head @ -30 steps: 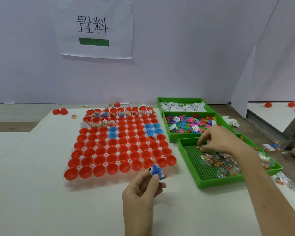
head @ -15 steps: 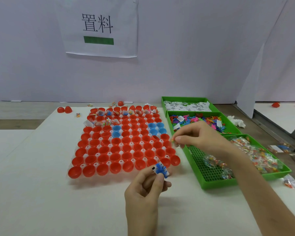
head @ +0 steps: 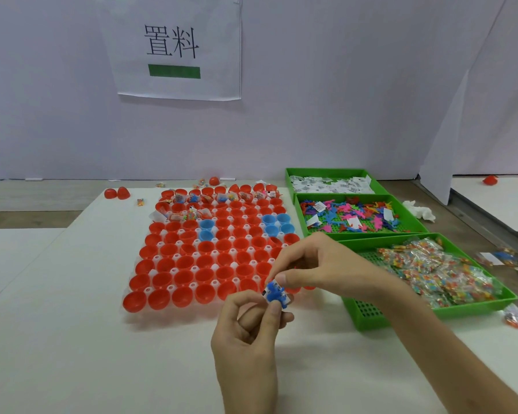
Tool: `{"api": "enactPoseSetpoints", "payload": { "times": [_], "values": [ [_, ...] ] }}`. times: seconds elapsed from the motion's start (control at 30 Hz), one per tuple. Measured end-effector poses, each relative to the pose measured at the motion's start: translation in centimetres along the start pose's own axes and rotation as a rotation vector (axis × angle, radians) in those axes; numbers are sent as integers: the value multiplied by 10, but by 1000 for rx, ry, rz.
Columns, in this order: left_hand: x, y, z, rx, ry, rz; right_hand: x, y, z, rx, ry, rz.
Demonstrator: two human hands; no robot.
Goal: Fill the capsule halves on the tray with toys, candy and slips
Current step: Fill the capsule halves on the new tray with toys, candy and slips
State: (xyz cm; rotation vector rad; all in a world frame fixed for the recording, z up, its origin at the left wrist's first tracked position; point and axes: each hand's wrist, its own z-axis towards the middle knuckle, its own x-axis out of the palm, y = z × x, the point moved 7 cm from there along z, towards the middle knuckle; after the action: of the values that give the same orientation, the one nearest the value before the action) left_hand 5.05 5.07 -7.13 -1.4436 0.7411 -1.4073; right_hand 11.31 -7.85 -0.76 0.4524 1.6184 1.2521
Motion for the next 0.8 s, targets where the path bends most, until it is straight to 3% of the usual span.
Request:
{"api": "enactPoseSetpoints", "payload": {
  "times": [0.43, 0.8],
  "values": [
    [-5, 3, 1, -27, -55, 7, 13, 1, -1, -23, 111, 8],
    [-7, 2, 1, -39, -80, 13, 14, 5, 2, -90, 30, -33]
  ]
}}
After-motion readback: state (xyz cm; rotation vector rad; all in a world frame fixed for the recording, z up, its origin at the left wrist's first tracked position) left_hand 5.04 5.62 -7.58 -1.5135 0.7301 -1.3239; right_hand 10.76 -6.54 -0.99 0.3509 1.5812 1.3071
